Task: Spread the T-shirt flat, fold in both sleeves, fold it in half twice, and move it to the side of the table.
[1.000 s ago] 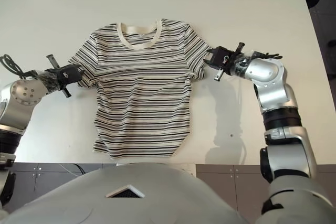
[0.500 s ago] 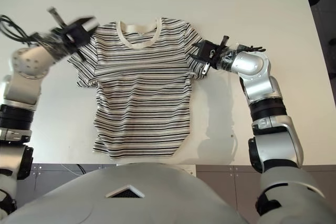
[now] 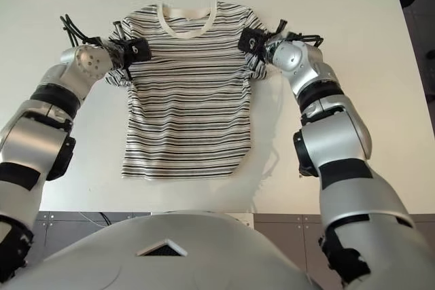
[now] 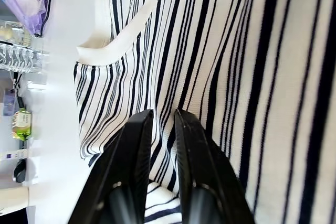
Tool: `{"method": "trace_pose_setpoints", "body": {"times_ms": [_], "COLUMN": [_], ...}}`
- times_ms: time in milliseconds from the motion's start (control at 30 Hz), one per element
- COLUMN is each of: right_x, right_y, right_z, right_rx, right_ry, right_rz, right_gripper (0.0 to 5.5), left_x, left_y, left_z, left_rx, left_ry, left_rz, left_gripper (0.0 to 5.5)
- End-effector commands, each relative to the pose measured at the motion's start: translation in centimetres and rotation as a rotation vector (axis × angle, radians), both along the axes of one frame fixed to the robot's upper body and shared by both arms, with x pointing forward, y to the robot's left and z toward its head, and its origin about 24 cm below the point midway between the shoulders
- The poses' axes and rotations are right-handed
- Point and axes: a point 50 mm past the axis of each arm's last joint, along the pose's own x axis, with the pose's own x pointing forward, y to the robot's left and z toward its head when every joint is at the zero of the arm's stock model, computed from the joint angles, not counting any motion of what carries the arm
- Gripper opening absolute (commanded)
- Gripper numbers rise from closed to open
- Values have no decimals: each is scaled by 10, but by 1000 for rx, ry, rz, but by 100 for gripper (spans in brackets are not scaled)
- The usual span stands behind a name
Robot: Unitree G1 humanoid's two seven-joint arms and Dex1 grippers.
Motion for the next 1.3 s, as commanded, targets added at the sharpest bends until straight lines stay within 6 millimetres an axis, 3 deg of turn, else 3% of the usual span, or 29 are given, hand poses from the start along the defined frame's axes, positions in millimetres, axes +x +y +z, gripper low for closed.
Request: {"method": "trace_pose_setpoints", "body": {"times_ms": [33,167,200,267,300,400,467,633,767,900,1000,1167,1300], "right_x": [11,-18,-37,-98,-133,-201,-232,-286,-307,-312,-308,-294,-282], "right_y": [5,-22,-33,-50,-52,-40,-31,-27,-16,-3,2,5,10], "right_z": [34,45,41,30,27,27,30,31,26,0,-13,-22,-23], "right_rx": [105,324,334,352,356,396,406,364,335,252,227,177,222], "right_ry": [-155,-177,-159,-88,-34,79,126,257,308,294,254,213,192], "right_rz": [42,198,238,305,350,447,500,587,619,562,470,417,379], "right_gripper": [124,124,124,144,156,218,253,253,253,253,253,346,350], "left_x": [-2,-9,-23,-77,-107,-164,-185,-213,-226,-226,-229,-227,-219], "left_y": [8,21,23,19,14,11,12,22,28,31,33,33,37], "left_z": [-1,35,40,46,46,36,26,11,-2,-7,-10,-10,-8], "left_rx": [0,-190,-249,-367,-401,-431,-404,-331,-268,-252,-231,-222,-189], "left_ry": [-72,-255,-265,-225,-175,-50,5,97,163,193,214,225,214], "left_rz": [20,-90,-124,-224,-279,-307,-311,-285,-284,-285,-298,-313,-333], "left_gripper": [78,78,78,84,84,84,84,84,84,84,84,84,84]}}
